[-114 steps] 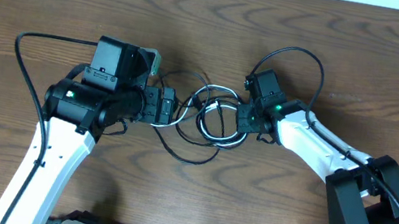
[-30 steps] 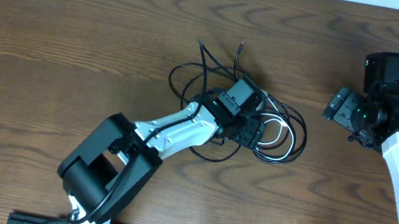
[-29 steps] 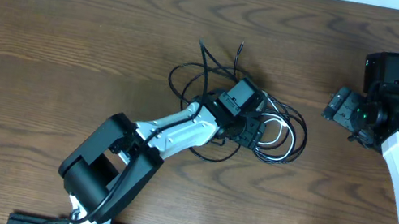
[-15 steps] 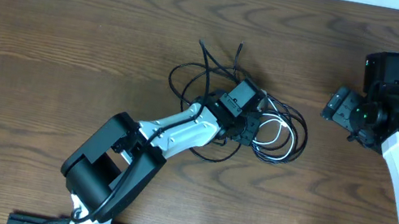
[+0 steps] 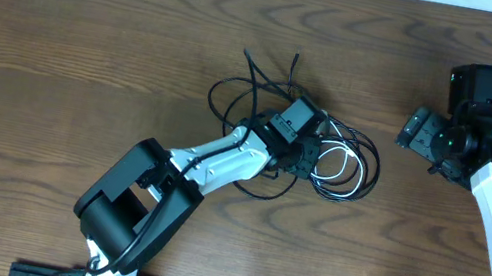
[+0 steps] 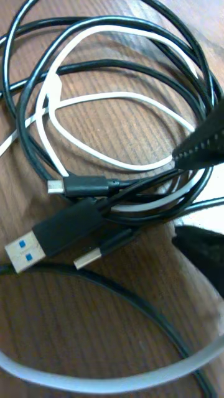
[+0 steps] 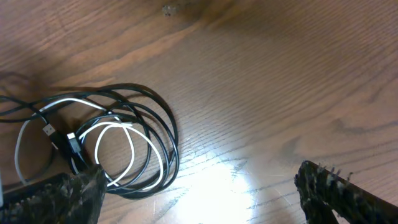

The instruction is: Untangle cables

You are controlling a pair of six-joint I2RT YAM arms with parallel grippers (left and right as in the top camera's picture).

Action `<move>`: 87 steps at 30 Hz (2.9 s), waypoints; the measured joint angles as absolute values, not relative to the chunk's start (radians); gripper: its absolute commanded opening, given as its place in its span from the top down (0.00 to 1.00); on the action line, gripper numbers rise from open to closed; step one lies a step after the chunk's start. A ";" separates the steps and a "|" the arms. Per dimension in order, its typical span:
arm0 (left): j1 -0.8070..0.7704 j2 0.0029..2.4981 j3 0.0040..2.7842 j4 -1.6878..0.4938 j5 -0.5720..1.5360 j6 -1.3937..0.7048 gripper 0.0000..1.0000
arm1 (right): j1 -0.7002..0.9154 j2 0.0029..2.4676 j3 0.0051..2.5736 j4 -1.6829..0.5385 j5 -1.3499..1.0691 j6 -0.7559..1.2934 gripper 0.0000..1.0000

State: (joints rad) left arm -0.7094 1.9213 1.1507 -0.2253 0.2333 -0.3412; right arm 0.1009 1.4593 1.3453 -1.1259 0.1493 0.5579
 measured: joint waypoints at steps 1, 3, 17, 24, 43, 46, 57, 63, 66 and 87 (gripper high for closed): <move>-0.709 1.921 1.151 -0.223 0.234 -0.340 0.57 | 0.101 1.459 1.345 -1.126 0.149 0.558 0.06; -0.709 1.921 1.151 -0.212 0.233 -0.343 0.56 | 0.101 1.459 1.345 -1.126 0.149 0.558 0.06; -0.755 1.928 1.151 -0.175 0.204 -0.340 0.57 | 0.101 1.459 1.345 -1.126 0.126 0.558 0.06; -0.755 1.929 1.151 -0.208 0.153 -0.340 0.56 | 0.101 1.459 1.345 -1.126 0.123 0.558 0.06; -0.813 1.951 1.143 -0.192 0.124 -0.367 0.62 | 0.101 1.459 1.345 -1.127 0.123 0.558 0.06; -0.813 1.953 1.143 -0.189 0.123 -0.375 0.78 | 0.101 1.459 1.345 -1.128 0.123 0.558 0.06; -0.802 1.936 1.145 -0.236 0.132 -0.366 0.93 | 0.101 1.459 1.345 -1.129 0.123 0.558 0.03; -0.727 1.800 1.140 -0.311 0.132 -0.365 0.92 | 0.101 1.459 1.345 -1.129 0.117 0.554 0.01; -0.677 1.673 1.140 -0.314 0.147 -0.363 0.92 | 0.101 1.459 1.345 -1.115 0.070 0.547 0.01; -0.406 1.188 1.153 -0.241 0.331 -0.401 0.92 | 0.146 1.641 1.336 -1.029 -0.274 0.312 0.01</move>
State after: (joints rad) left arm -0.4057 1.1881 1.1530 -0.2409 0.3313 -0.4011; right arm 0.1459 1.6405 1.3357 -1.0290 -0.2741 0.3122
